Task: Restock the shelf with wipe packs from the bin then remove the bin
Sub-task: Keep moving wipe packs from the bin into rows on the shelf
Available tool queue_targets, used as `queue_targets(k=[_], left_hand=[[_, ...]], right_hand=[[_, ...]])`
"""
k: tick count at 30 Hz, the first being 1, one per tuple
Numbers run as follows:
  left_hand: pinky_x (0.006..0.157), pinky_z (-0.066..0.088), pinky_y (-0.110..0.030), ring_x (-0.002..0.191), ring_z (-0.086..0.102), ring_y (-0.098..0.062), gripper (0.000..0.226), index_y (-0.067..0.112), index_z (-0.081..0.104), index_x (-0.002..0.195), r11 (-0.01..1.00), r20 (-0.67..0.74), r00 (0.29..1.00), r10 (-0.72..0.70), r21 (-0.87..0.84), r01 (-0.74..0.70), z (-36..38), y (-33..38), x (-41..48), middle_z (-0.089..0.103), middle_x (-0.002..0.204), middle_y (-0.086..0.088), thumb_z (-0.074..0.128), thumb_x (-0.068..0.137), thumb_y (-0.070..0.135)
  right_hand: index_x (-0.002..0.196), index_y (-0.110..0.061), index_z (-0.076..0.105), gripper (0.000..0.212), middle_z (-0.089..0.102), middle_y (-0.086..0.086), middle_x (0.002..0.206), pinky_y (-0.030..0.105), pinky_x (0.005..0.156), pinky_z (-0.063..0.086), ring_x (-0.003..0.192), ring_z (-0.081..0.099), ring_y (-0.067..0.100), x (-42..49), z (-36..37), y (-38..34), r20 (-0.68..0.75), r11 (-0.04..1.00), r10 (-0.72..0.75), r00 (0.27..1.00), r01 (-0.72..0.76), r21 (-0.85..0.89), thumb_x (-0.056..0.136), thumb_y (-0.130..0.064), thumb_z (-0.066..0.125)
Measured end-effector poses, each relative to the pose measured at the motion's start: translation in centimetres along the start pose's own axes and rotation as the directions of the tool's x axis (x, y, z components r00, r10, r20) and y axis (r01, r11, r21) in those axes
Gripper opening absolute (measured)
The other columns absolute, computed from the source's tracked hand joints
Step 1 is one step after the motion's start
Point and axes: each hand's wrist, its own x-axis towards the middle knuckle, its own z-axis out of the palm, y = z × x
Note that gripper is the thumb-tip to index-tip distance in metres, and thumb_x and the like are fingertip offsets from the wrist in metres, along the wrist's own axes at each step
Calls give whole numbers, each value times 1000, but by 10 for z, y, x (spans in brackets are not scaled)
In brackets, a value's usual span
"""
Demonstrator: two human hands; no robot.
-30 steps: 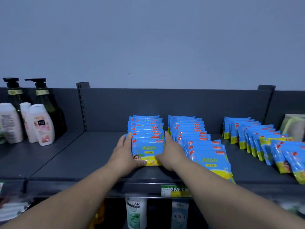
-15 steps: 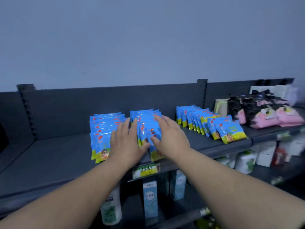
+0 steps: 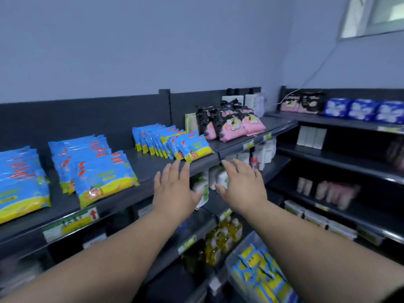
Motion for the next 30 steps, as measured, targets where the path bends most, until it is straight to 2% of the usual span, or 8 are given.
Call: queue_targets(k=[9, 13, 16, 20, 25, 30], left_hand=[[119, 2, -43, 147, 1, -23, 81, 23, 4, 152, 995, 106, 992, 75, -69, -68, 88, 160, 33, 2, 160, -2, 40, 91, 61], [120, -1, -43, 147, -3, -22, 79, 24, 0, 152, 994, 215, 974, 67, -103, -46, 143, 225, 41, -2, 160, 0, 37, 93, 60], [119, 2, -42, 147, 1, -22, 79, 22, 3, 153, 992, 262, 962, 73, -117, -44, 184, 258, 42, 1, 160, -1, 39, 92, 59], [119, 12, -39, 146, 10, -24, 83, 19, 8, 153, 993, 321, 942, 102, -88, -77, 233, 276, 45, 10, 159, -4, 40, 90, 64], [119, 9, -38, 147, 2, -25, 84, 19, -1, 153, 992, 486, 867, 115, -98, -76, 289, 272, 52, 0, 161, -5, 36, 92, 63], [119, 8, -37, 147, 3, -23, 82, 20, 3, 153, 985, 593, 791, 150, -157, -69, 347, 241, 65, 0, 160, -3, 40, 92, 59]], right_hand=[[152, -31, 14, 70, 14, 0, 160, 47, 119, 10, 147, 10, 21, 5, 15, 182, 91, 991, 129, 987, -125, -45, 93, -55, 45], [153, -30, 11, 71, 10, 1, 161, 47, 120, 10, 148, 8, 22, 2, 38, 260, 193, 983, 180, 965, -170, -64, 95, -53, 44], [153, -30, 9, 71, 8, 2, 161, 46, 119, 14, 148, 8, 23, 1, 63, 308, 272, 974, 224, 936, -206, -94, 95, -54, 43], [153, -29, 9, 71, 7, 1, 161, 44, 116, 21, 147, 9, 24, -1, 99, 346, 393, 962, 270, 879, -265, -70, 96, -52, 44], [152, -30, 11, 70, 10, 1, 161, 43, 111, 29, 144, 18, 25, 2, 152, 365, 492, 945, 314, 812, -318, -79, 95, -51, 46], [152, -30, 12, 69, 8, 1, 161, 41, 111, 31, 144, 19, 26, 8, 210, 369, 574, 921, 369, 731, -370, -121, 95, -49, 45]])
